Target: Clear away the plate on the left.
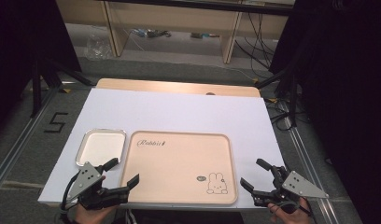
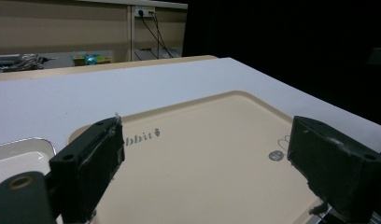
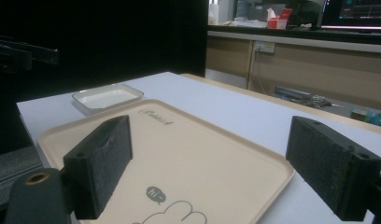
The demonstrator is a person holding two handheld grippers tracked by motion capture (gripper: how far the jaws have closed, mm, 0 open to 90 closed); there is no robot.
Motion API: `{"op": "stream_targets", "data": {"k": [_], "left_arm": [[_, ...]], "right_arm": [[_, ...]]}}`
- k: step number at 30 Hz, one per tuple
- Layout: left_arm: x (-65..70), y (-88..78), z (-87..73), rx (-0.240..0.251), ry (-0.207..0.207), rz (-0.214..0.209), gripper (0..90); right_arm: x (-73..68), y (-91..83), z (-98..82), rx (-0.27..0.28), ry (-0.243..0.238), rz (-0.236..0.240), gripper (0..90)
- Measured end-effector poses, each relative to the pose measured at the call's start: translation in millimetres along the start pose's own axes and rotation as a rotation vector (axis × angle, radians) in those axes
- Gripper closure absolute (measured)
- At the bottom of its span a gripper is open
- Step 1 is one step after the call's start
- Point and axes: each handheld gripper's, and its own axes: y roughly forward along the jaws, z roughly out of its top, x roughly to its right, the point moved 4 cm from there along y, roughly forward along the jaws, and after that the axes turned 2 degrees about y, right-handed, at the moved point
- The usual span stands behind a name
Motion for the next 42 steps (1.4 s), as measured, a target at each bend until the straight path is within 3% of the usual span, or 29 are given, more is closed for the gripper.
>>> {"op": "stream_targets", "data": {"k": [6, 7, 11, 13, 17, 19, 20, 21, 26, 30, 31, 36, 42], "left_arm": [[0.4, 0.7, -0.6, -0.007, 0.008, -0.007, 10.8], [0.3, 1.9, -1.0, 0.001, 0.003, -0.018, 11.1], [1.3, 2.1, -1.5, -0.019, 0.002, -0.016, 11.3], [2.0, 2.6, -1.2, -0.019, 0.006, -0.019, 11.3], [1.3, 2.4, -0.8, -0.021, 0.001, -0.018, 11.7], [1.3, 2.7, -0.6, -0.024, -0.009, -0.017, 12.2], [1.2, 2.8, -0.6, -0.025, -0.01, -0.018, 12.2], [0.9, 3.5, -0.6, -0.028, -0.005, -0.023, 12.3], [-0.3, 4.7, -1.1, -0.046, -0.012, -0.017, 12.4], [-4.3, 5.1, 0.9, -0.052, -0.008, 0.002, 12.5], [-6.1, 4.1, 2.3, -0.055, -0.004, 0.008, 12.9], [-19.9, 3.4, 3.7, -0.059, -0.053, 0.037, 14.1], [-27.9, 9.9, 8.8, -0.061, -0.051, 0.054, 14.6]], "right_arm": [[0.2, -0.4, 0.1, -0.006, -0.005, -0.016, 15.2], [-2.3, 2.0, -0.5, 0.001, 0.025, 0.018, 15.3], [-2.2, 2.0, -0.5, 0.001, 0.025, 0.018, 15.3], [0.1, 0.2, -0.5, -0.008, 0.002, -0.01, 15.3], [0.1, 1.0, -0.2, 0.005, 0.001, -0.013, 15.3], [-2.3, 1.2, -0.7, -0.003, 0.026, 0.007, 15.3], [-2.3, 1.2, -0.7, -0.003, 0.026, 0.007, 15.3], [0.3, 0.6, -0.3, -0.001, -0.004, -0.009, 15.3], [-0.5, 0.2, -1.0, -0.01, 0.008, -0.008, 15.3], [0.1, 1.0, -0.1, 0.003, -0.002, -0.005, 15.3], [-2.3, 1.3, -1.1, -0.008, 0.028, 0.007, 15.4], [-2.2, 1.4, -1.4, -0.011, 0.026, 0.008, 15.3], [-1.3, 2.4, -1.8, -0.011, 0.029, 0.015, 15.4]]}}
